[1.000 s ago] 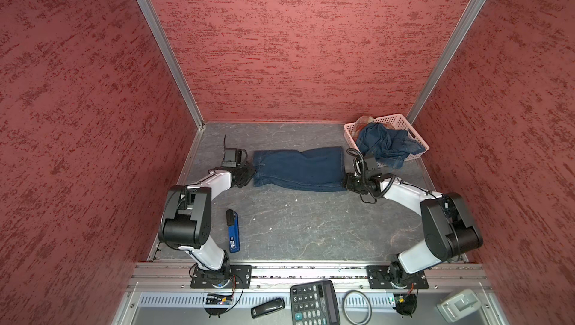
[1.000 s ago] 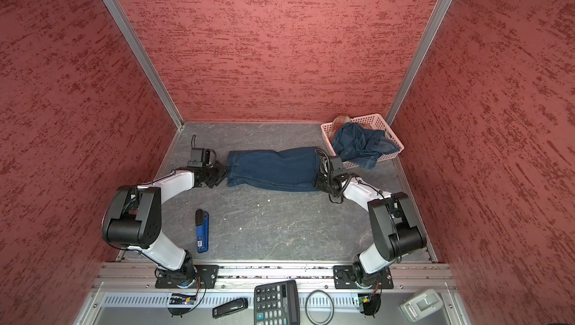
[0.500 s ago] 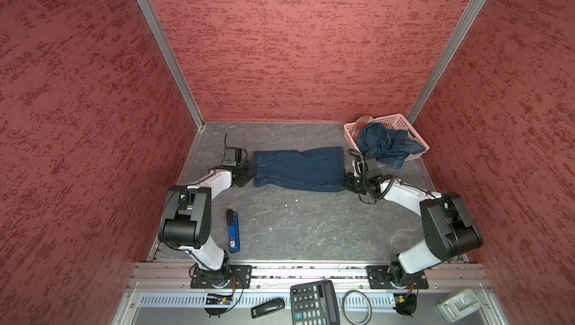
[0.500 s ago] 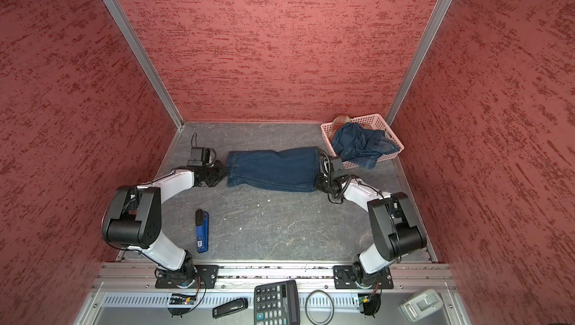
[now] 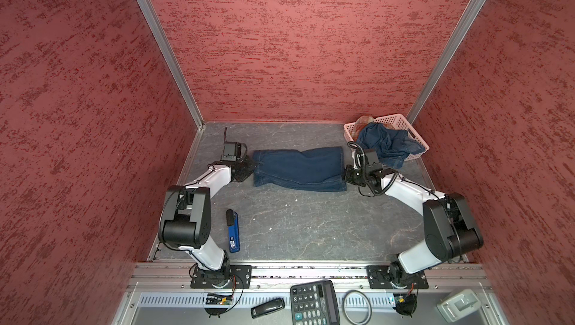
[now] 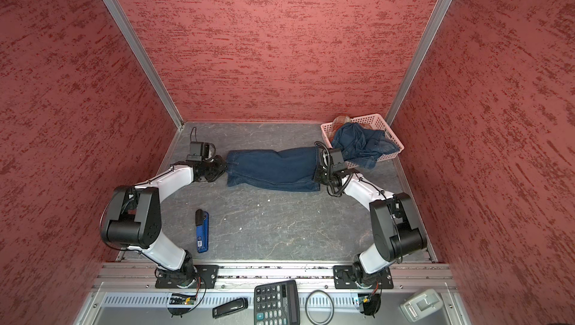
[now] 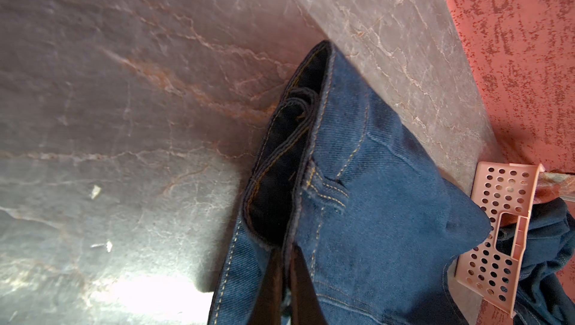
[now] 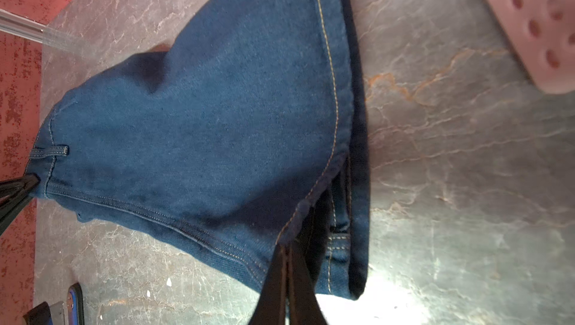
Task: Fold and stack the skirts
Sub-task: 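Lay the stretched skirt flat, both grippers holding its ends near the table, then lift the waistband end with the left gripper and carry it toward the right gripper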
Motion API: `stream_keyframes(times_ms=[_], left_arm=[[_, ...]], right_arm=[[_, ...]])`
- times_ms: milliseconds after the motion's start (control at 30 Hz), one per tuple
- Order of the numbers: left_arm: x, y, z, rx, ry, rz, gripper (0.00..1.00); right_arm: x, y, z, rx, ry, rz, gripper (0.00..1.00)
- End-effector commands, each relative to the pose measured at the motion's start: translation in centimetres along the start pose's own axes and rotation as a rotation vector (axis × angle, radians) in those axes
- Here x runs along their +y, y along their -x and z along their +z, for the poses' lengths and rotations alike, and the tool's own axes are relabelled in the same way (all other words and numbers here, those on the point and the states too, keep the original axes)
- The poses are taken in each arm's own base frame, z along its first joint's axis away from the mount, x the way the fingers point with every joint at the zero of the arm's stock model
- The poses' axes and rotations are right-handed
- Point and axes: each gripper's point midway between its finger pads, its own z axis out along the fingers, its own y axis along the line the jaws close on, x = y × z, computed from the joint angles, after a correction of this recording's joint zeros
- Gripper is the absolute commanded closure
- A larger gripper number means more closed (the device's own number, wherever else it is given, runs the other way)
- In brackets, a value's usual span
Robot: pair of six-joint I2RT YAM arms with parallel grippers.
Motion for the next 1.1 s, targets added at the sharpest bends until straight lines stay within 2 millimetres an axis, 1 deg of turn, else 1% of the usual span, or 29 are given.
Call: stream_keyframes(times_ms=[0,200,333,400,533,700,767,800,833,867,900,967,1000,1067], left_arm=[[-1.3,1.6,-1.7,-0.052,-0.011,0.036,1.0],[-1.4,2.4,-3.5,-0.089,-0.011,0.046,1.0],[-1.2,2.0,-3.6,-0.081,-0.011,0.043,1.0],[-1.1,1.5,-3.4,-0.065,-0.016,0.04,1.0],[0.0,-0.2,-2.7,-0.032,-0.002,0.031,1.0],[2.0,-2.4,-1.4,0.028,0.039,0.004,1.0],[2.3,-3.2,-1.1,0.058,0.044,-0.002,1.0],[2.4,-3.5,-1.0,0.069,0.047,-0.005,0.91],[2.4,-3.5,-1.1,0.07,0.047,-0.005,0.77],[2.3,-3.4,-1.4,0.063,0.046,-0.004,0.65],[2.0,-3.0,-1.9,0.043,0.042,-0.001,0.56],[1.3,-1.9,-3.0,-0.003,0.037,0.012,0.37],[0.9,-1.5,-3.4,-0.022,0.034,0.027,0.32],[0.3,-0.5,-3.9,-0.046,0.041,0.047,0.24]], right_arm=[[0.9,2.2,-1.9,-0.067,-0.017,-0.035,1.0],[0.4,3.1,-3.2,-0.099,-0.057,-0.04,1.0],[-0.6,3.5,-3.6,-0.108,-0.076,-0.028,1.0],[-1.1,3.5,-3.7,-0.109,-0.086,-0.025,1.0],[-2.2,2.8,-3.5,-0.1,-0.109,-0.022,1.0],[-3.5,0.9,-1.6,-0.052,-0.114,-0.013,1.0],[-4.3,0.3,-0.9,-0.038,-0.134,-0.009,0.99],[-4.5,0.1,-0.7,-0.034,-0.141,-0.013,0.9],[-4.6,0.1,-0.7,-0.032,-0.144,-0.018,0.8],[-4.4,0.4,-0.8,-0.039,-0.142,-0.024,0.65],[-4.2,0.6,-1.0,-0.044,-0.139,-0.031,0.53],[-3.8,1.5,-1.5,-0.064,-0.139,-0.045,0.42],[-3.5,2.0,-1.8,-0.077,-0.137,-0.055,0.38],[-2.9,3.0,-2.4,-0.103,-0.132,-0.072,0.35]])
